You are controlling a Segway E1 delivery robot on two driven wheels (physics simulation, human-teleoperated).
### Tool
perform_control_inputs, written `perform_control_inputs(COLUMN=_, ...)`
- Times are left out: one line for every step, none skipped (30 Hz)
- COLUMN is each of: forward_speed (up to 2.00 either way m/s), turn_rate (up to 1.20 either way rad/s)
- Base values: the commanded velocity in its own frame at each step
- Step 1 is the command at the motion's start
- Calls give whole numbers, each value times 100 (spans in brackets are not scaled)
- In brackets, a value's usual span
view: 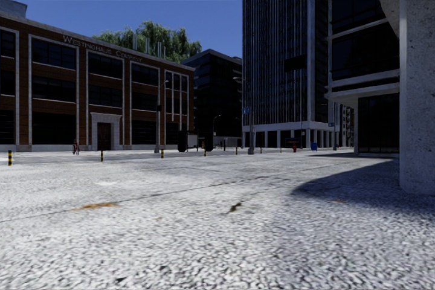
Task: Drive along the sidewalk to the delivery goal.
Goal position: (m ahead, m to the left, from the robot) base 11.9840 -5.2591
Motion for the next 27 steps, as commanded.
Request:
perform_control_inputs(forward_speed=200, turn_rate=0)
perform_control_inputs(forward_speed=200, turn_rate=0)
perform_control_inputs(forward_speed=200, turn_rate=0)
perform_control_inputs(forward_speed=200, turn_rate=0)
perform_control_inputs(forward_speed=200, turn_rate=0)
perform_control_inputs(forward_speed=200, turn_rate=0)
perform_control_inputs(forward_speed=200, turn_rate=0)
perform_control_inputs(forward_speed=200, turn_rate=0)
perform_control_inputs(forward_speed=200, turn_rate=0)
perform_control_inputs(forward_speed=200, turn_rate=0)
perform_control_inputs(forward_speed=200, turn_rate=0)
perform_control_inputs(forward_speed=200, turn_rate=0)
perform_control_inputs(forward_speed=200, turn_rate=0)
perform_control_inputs(forward_speed=200, turn_rate=0)
perform_control_inputs(forward_speed=200, turn_rate=0)
perform_control_inputs(forward_speed=200, turn_rate=0)
perform_control_inputs(forward_speed=200, turn_rate=0)
perform_control_inputs(forward_speed=200, turn_rate=0)
perform_control_inputs(forward_speed=200, turn_rate=0)
perform_control_inputs(forward_speed=200, turn_rate=0)
perform_control_inputs(forward_speed=200, turn_rate=0)
perform_control_inputs(forward_speed=200, turn_rate=0)
perform_control_inputs(forward_speed=200, turn_rate=0)
perform_control_inputs(forward_speed=200, turn_rate=0)
perform_control_inputs(forward_speed=200, turn_rate=0)
perform_control_inputs(forward_speed=200, turn_rate=0)
perform_control_inputs(forward_speed=200, turn_rate=0)
